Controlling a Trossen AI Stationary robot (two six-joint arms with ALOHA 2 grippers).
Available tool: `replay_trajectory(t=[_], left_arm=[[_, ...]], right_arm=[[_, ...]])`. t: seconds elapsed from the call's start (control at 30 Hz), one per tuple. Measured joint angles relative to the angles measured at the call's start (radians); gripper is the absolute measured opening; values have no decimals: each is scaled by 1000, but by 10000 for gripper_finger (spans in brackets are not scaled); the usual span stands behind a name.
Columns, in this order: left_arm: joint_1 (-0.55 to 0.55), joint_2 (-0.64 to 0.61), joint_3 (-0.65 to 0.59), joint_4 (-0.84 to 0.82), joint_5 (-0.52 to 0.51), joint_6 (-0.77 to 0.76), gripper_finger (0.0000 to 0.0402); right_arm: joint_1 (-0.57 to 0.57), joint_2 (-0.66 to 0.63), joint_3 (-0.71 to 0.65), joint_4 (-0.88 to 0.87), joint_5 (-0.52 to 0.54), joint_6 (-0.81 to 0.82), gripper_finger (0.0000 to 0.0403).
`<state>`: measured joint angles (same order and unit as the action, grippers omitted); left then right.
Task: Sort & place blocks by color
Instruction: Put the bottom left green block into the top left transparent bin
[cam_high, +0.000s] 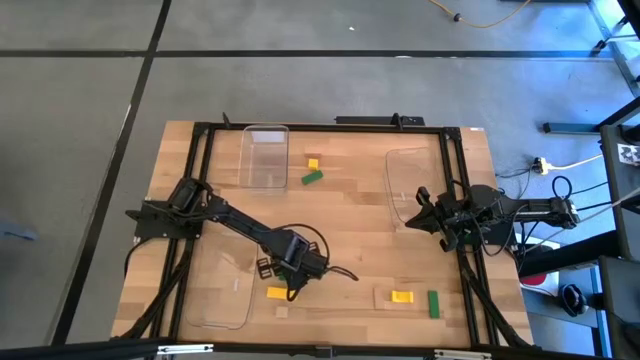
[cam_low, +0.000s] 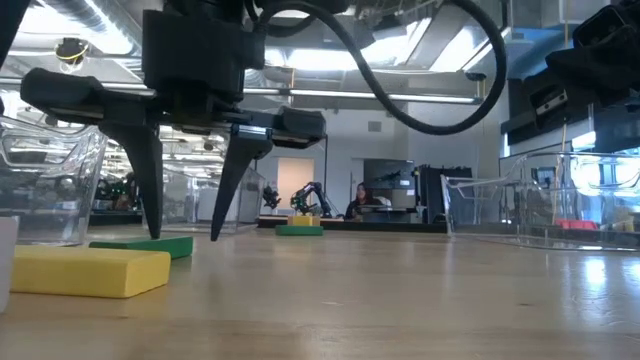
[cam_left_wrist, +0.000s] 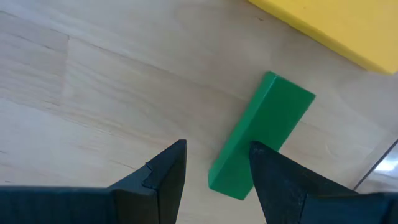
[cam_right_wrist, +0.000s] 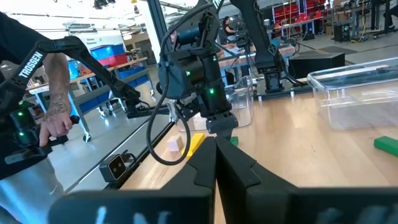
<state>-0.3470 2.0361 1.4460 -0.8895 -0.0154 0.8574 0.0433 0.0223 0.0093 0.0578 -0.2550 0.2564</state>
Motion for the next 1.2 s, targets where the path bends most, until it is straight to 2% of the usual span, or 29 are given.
replay_trajectory(t=[0.5, 0.63, 0.73, 1.0, 1.2], left_arm=[[79, 6, -3, 247, -30, -13, 169], [119, 11, -5, 337, -91, -18, 169], [137, 13, 21, 312, -140, -50, 169], [156, -18, 133, 204, -53, -62, 169], [166, -19, 143, 152, 49, -70, 169]], right_arm=[[0, 0, 0, 0, 0, 1, 10], [0, 0, 0, 0, 0, -1, 10], [0, 0, 0, 0, 0, 0, 10], [0, 0, 0, 0, 0, -1, 10], [0, 0, 0, 0, 0, -1, 10]])
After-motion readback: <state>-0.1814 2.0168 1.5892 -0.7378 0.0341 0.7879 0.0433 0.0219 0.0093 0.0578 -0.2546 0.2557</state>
